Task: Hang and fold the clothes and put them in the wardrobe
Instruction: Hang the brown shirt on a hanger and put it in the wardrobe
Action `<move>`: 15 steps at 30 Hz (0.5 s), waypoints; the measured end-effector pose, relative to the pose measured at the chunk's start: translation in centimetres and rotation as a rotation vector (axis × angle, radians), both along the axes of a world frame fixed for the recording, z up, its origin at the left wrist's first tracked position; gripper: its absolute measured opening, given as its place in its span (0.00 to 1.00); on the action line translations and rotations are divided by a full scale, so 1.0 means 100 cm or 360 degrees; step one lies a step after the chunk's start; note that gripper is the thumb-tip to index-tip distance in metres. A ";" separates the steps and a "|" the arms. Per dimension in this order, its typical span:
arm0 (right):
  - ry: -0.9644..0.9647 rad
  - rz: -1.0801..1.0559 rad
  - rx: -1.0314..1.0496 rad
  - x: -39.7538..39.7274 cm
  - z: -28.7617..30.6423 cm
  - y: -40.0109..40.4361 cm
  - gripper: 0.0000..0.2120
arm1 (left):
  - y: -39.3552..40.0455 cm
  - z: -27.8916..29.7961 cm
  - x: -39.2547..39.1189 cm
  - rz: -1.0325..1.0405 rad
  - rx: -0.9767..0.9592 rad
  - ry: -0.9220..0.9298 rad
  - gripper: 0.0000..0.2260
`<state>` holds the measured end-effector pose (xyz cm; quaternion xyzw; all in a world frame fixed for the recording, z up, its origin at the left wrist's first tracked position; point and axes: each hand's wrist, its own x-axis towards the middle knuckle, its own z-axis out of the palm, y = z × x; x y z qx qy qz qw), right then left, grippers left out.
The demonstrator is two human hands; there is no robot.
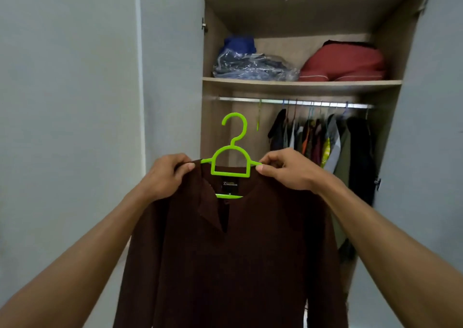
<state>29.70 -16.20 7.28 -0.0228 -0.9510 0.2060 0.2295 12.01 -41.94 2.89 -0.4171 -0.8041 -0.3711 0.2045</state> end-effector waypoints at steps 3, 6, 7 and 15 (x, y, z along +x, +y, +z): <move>-0.0080 0.0048 0.0003 0.002 0.005 0.044 0.10 | 0.056 0.000 -0.012 -0.0078 -0.0007 -0.0009 0.08; -0.0100 0.0026 -0.0061 -0.005 0.010 0.085 0.11 | 0.108 0.002 -0.027 -0.0154 -0.0001 0.0013 0.08; -0.0110 0.0013 -0.0075 -0.008 0.010 0.094 0.12 | 0.123 0.003 -0.031 -0.0181 -0.0002 0.0012 0.09; -0.0066 0.0104 -0.0273 -0.060 0.003 0.163 0.10 | 0.228 -0.002 -0.109 -0.0294 -0.0016 0.0001 0.08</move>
